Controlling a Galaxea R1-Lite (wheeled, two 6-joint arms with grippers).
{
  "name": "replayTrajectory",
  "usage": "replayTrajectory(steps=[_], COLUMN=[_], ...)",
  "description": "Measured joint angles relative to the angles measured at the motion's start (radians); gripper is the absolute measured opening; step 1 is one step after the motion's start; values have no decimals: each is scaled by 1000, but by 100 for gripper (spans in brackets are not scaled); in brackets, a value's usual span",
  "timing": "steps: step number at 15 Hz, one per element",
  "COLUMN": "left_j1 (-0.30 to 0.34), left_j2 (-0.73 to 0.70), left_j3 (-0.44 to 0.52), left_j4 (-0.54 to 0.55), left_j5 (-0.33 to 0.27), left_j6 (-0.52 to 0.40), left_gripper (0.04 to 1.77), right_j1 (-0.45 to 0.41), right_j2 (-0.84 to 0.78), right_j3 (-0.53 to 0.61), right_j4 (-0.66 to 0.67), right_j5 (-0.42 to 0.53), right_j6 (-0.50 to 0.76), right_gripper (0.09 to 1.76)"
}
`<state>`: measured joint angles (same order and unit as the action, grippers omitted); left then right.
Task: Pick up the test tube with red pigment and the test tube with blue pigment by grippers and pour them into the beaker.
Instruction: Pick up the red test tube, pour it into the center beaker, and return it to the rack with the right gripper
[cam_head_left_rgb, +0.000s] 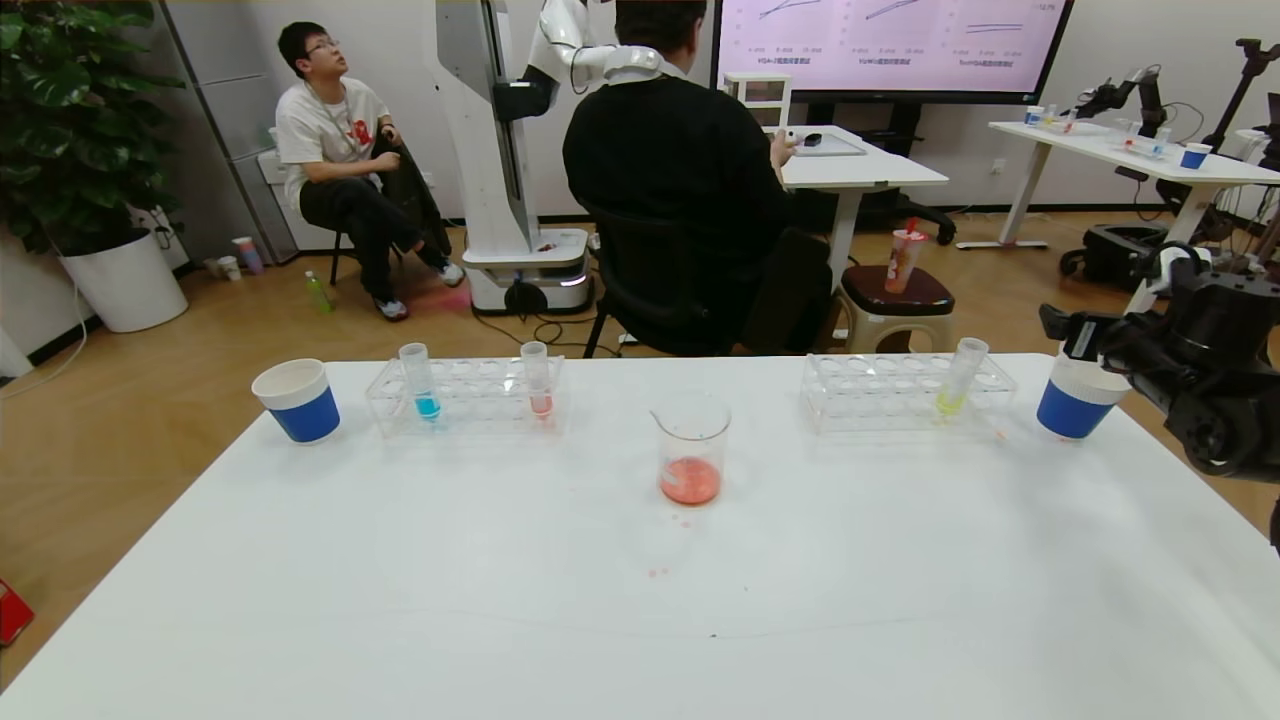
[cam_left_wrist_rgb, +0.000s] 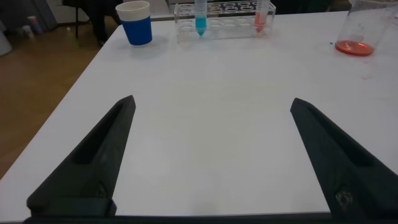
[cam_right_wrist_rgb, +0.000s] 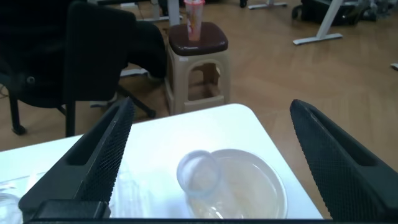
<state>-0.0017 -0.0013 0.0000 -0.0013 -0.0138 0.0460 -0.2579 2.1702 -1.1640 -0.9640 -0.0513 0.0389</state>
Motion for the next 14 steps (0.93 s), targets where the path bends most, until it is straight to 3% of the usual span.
replayTrajectory(steps=[7, 14], left_j1=[0, 0], left_j2=[0, 0], left_j3=[0, 0], left_j4=[0, 0], left_j5=[0, 0], left_j6=[0, 0], left_gripper=[174, 174], right_j1=[209, 271], right_j2=[-293, -684], right_j3=[151, 326], right_j4=[53, 93], right_j5=[11, 8], right_j6=[4, 3], right_gripper=[174, 174])
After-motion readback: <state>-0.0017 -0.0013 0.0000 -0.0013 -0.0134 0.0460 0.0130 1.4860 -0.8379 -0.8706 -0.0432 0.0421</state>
